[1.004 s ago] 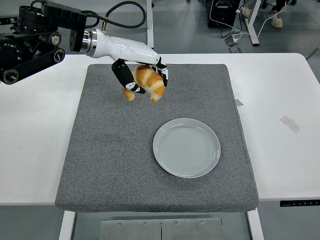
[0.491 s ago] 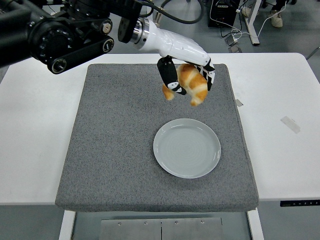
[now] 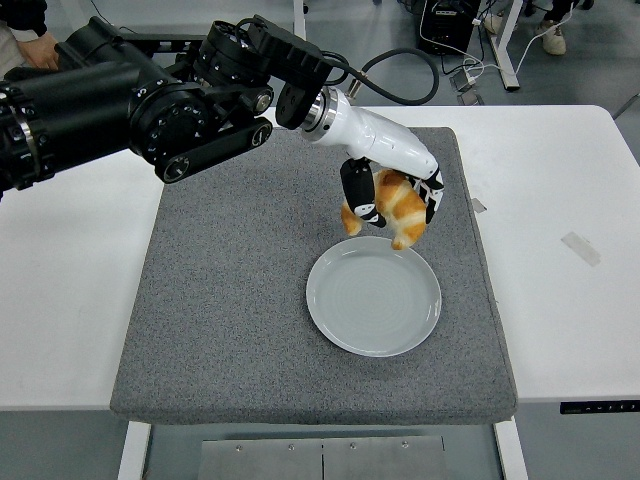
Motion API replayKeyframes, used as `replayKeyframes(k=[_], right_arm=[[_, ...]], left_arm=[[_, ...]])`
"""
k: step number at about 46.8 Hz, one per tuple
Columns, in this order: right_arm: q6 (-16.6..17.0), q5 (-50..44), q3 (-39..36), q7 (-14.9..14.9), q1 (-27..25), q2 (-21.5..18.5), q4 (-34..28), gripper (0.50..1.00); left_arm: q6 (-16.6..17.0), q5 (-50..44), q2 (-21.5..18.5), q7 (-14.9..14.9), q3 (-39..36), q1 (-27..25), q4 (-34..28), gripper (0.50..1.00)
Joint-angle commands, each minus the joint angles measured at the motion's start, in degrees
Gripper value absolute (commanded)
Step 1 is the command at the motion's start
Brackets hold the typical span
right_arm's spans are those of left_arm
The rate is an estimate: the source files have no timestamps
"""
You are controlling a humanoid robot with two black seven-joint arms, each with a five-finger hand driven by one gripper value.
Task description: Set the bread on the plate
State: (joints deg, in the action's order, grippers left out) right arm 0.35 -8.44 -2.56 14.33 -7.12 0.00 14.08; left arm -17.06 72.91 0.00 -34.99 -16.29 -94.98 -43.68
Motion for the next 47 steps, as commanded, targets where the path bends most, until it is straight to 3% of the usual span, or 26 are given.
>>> replayKeyframes(k=[1,15,30,47], right_arm=[[0.0,0.0,0.0,0.0,0.0,0.0,0.0,1.0],[0.0,0.0,0.0,0.0,0.1,0.0,0.1,1.0],[0.0,0.0,-0.1,0.0,0.2,0.0,0.0,1.0],[0.0,0.0,-0.3,0.0,0.1,0.0,0.0,1.0]], left_arm=[[0.0,0.1,0.0,0.0,-0.7,0.9,0.3,0.5],[2.7,0.3,0.0,0.0,-2.3,4.9,2.1,0.5],[8.8,-0.3,0.0,0.0,-1.6,7.8,2.0,0.5],[9.9,-2.6,0.0,0.0,-1.5,11.5,1.3,0.5]])
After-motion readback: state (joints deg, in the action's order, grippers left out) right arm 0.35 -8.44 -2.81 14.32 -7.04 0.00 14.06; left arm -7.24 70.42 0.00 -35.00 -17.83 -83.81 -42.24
